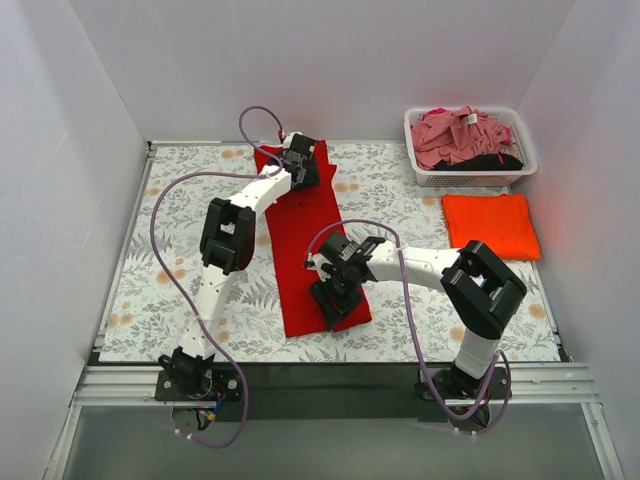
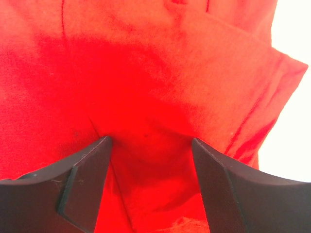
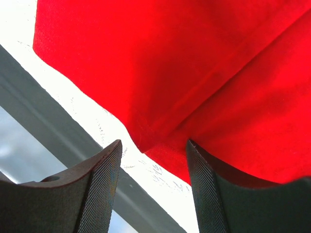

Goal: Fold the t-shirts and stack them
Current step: Fold the tshirt

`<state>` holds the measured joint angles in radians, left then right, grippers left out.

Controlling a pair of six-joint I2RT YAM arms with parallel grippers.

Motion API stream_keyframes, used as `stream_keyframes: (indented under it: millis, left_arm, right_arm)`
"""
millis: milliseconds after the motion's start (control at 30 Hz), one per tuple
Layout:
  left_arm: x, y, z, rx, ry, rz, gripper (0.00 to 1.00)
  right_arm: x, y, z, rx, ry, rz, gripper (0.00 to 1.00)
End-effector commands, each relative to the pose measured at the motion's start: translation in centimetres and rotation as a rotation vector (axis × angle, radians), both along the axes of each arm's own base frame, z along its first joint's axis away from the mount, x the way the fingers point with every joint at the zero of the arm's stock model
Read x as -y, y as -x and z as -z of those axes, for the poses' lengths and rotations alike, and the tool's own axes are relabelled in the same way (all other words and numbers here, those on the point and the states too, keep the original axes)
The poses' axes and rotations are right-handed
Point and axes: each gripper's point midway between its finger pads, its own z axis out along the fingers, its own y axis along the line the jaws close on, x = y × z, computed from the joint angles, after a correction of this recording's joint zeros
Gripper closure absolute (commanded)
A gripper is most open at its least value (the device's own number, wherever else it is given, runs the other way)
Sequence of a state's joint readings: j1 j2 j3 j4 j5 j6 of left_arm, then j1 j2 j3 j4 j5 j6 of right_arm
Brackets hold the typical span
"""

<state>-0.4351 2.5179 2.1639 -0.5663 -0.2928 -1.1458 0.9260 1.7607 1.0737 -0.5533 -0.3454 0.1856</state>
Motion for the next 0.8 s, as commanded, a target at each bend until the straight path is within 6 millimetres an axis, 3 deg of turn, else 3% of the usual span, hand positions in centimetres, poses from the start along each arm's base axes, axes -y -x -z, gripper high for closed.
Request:
stream_keyframes:
  millis: [0,133,167,233,267,300,333,367,433,467,500,567,600,633,667,700,733,767]
  left_arm:
    - [1.8,1.2,4.6,-0.096,0.068,0.048,0.32]
    - [2.2,0.6,2.3,-0.056,0.093,0.054,0.25]
    - [2.4,0.3,0.3,-0.023,0.107,0.057,0.24]
    - [2.5,0.0,-1.7,0.016,0.123,0.057,0.18]
    - [2.6,-0.3,-4.3,0.058,0.140,0.058,0.18]
    - [2.6,-0.4,-5.6,0.081,0.150,0.058,0.16]
    - [2.6,-0.5,-7.2,0.106,0.161,0.057,0.14]
    - [2.6,-0.5,-10.1,0.150,0.180,0.059,0.14]
    - [2.4,-0.2,-13.4,0.204,0.195,0.058,0.13]
    - [2.0,0.1,-14.0,0.210,0.194,0.052,0.13]
    - [1.6,0.6,-17.6,0.269,0.215,0.046,0.13]
    - [1.0,2.0,-18.6,0.274,0.217,0.044,0.13]
    - [0.4,3.0,-21.0,0.305,0.234,0.035,0.13]
    - [-0.2,3.8,-21.9,0.317,0.241,0.013,0.13]
    - [-0.7,4.6,-22.3,0.316,0.244,-0.005,0.13]
    - [-1.7,6.3,-19.8,0.251,0.224,-0.033,0.13]
    - [-2.4,7.9,-22.1,0.280,0.249,-0.037,0.13]
    - [-2.7,9.5,-21.0,0.240,0.253,-0.037,0.12]
  right_arm:
    - [0.9,1.2,2.0,-0.044,0.078,-0.005,0.37]
    - [-0.3,-0.3,-0.7,0.030,0.030,0.013,0.32]
    - [-0.4,-0.6,-1.4,0.043,0.022,0.021,0.30]
    - [-1.2,-1.7,-3.4,0.094,-0.017,0.049,0.24]
    - [-1.2,-2.1,-4.0,0.108,-0.027,0.060,0.23]
    - [-1.4,-2.5,-5.1,0.126,-0.053,0.084,0.21]
    - [-0.9,-3.4,-5.6,0.140,-0.055,0.119,0.21]
    - [-0.6,-4.0,-6.6,0.163,-0.076,0.146,0.20]
    - [1.0,-5.7,-7.1,0.182,-0.078,0.227,0.19]
    - [1.5,-6.3,-8.1,0.204,-0.098,0.258,0.18]
    - [2.2,-6.9,-8.3,0.213,-0.100,0.287,0.18]
    - [4.2,-8.1,-8.1,0.208,-0.099,0.354,0.17]
    - [4.9,-8.3,-8.4,0.211,-0.115,0.376,0.16]
    - [5.8,-9.0,-8.4,0.199,-0.132,0.418,0.14]
    - [6.3,-9.1,-8.4,0.195,-0.141,0.438,0.12]
    - [7.3,-8.5,-7.6,0.169,-0.134,0.471,0.05]
    - [7.9,-8.9,-7.6,0.160,-0.158,0.499,0.02]
    - [8.3,-8.6,-7.3,0.149,-0.161,0.510,0.02]
